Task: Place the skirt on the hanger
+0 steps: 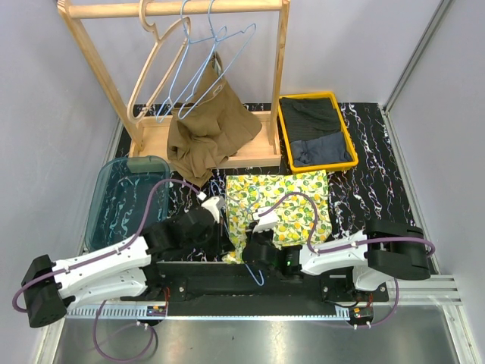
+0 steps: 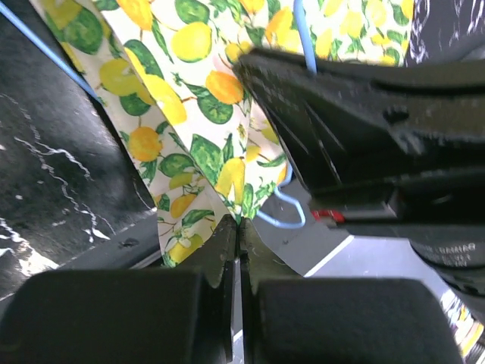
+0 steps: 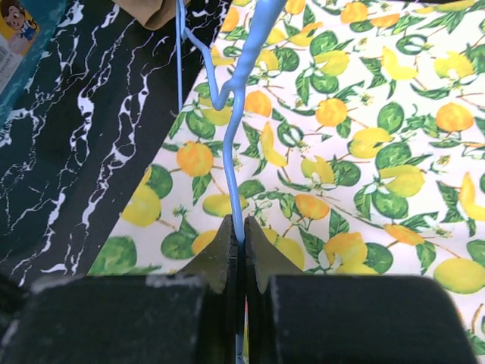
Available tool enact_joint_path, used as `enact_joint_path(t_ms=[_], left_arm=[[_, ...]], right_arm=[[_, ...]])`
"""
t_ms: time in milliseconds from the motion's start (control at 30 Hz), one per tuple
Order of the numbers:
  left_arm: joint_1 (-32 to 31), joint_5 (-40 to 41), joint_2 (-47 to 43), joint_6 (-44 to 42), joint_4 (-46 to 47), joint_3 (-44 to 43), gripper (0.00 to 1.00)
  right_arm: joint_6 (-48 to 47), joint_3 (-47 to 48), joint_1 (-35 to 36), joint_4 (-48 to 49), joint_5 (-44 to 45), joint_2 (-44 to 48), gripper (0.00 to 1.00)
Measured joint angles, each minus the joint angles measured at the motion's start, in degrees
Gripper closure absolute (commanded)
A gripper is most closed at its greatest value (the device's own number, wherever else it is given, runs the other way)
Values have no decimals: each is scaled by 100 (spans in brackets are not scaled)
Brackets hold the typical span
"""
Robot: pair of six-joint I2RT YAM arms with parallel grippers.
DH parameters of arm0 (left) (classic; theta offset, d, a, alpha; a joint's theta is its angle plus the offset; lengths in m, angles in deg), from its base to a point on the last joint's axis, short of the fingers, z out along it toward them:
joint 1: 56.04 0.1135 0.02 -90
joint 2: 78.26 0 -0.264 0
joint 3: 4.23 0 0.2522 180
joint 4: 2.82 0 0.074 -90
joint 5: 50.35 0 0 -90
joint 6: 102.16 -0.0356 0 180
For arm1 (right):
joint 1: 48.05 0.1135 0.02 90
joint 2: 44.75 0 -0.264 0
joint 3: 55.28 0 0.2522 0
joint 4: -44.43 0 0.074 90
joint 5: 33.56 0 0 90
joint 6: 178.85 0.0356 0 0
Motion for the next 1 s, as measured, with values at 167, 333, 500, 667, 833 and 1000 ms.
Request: enact_joint_path(t_ms=[167,333,500,667,833,1000], left_arm=[[-280,-57,7,-28,-2,-4,77],[-442,-26,39,33,17,35,26],[-437,535,50,197,-98,203,20],[76,997,243,225,-24,203,25],[970,922,807,70,662,227,28],[1134,319,1974,-92,1462,232,34]], right_arm=[[-225,9,-2,-9,186,0,100],[-352,9,-57,-22,356,0,100],[-378,0,-94,-107,428,103,100],[-236,-37,-105,-358,479,341,100],[-61,-42,-109,-588,474,352,100],[44,-39,-114,-684,470,293,100]])
